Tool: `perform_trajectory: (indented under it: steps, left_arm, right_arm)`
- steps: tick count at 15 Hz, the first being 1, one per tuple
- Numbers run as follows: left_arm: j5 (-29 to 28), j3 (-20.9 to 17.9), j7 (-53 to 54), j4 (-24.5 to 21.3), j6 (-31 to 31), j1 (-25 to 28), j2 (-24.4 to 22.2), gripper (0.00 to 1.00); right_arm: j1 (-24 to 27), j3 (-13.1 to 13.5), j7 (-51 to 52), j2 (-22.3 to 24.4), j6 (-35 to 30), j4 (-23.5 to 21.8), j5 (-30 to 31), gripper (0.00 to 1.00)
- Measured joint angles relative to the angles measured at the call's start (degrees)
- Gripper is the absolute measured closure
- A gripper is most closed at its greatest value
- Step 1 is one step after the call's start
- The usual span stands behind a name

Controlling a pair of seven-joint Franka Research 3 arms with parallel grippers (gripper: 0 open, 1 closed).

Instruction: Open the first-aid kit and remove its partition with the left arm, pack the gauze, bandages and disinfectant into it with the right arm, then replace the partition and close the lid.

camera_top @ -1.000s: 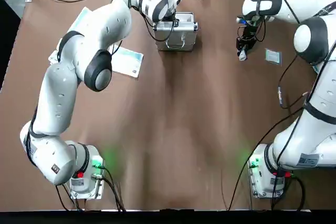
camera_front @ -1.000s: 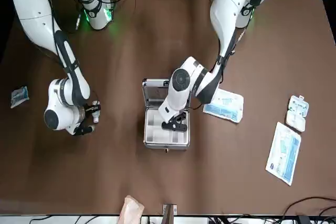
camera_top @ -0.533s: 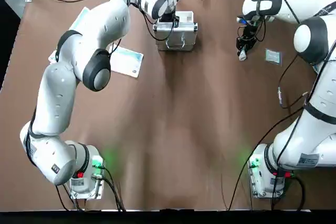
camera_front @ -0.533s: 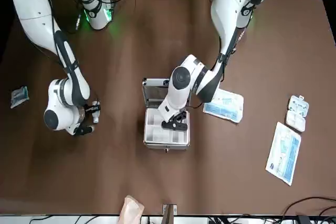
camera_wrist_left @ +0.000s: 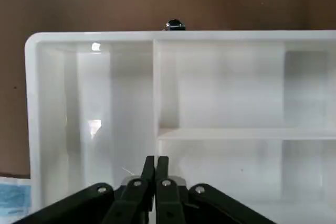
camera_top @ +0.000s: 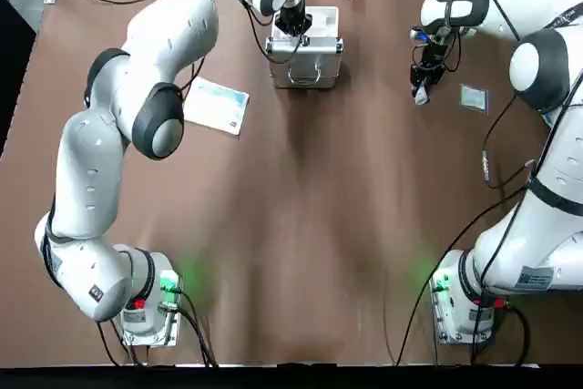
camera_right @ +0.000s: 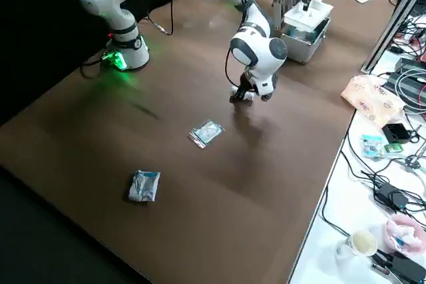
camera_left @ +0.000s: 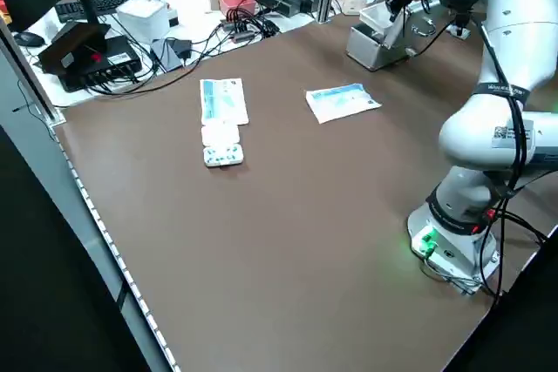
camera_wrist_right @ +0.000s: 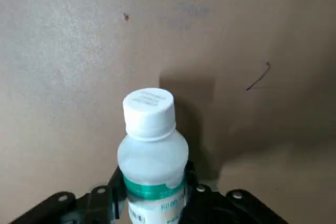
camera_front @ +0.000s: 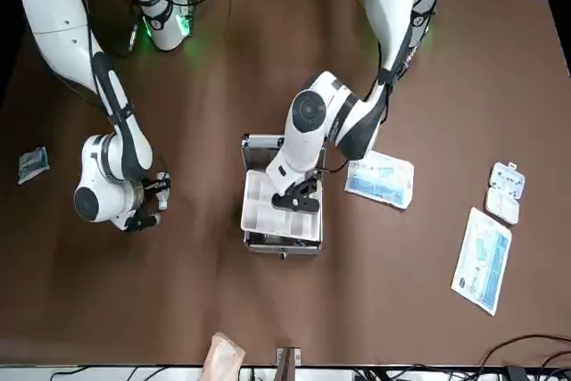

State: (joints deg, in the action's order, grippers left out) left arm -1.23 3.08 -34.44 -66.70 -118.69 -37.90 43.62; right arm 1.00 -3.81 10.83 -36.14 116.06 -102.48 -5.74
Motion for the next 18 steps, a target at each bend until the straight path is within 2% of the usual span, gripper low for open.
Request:
perform_trajectory:
  steps: [5, 8, 12, 18]
  left_arm:
    - [0.00, -0.47, 0.00, 0.19, 2.36, 0.72, -3.64, 0.96]
    - [0.00, -0.58, 0.00, 0.21, 3.87, 1.82, -5.72, 0.96]
    - [0.00, -0.64, 0.11, 0.24, 6.52, 4.32, -8.59, 0.96]
    - [-0.11, -0.88, 1.69, 0.21, 15.74, 9.27, -12.01, 0.96]
  right_arm:
    - [-0.12, -0.13, -0.37, 0.01, -0.06, 2.01, -0.01, 0.53]
    - [-0.59, -0.17, -1.42, 0.00, -2.55, 4.08, -0.05, 0.53]
    - [-2.26, -0.44, -6.70, 0.14, -10.08, 10.72, -0.81, 0.54]
    - [-6.54, -0.61, -18.30, 0.30, -11.33, 18.31, -6.12, 0.56]
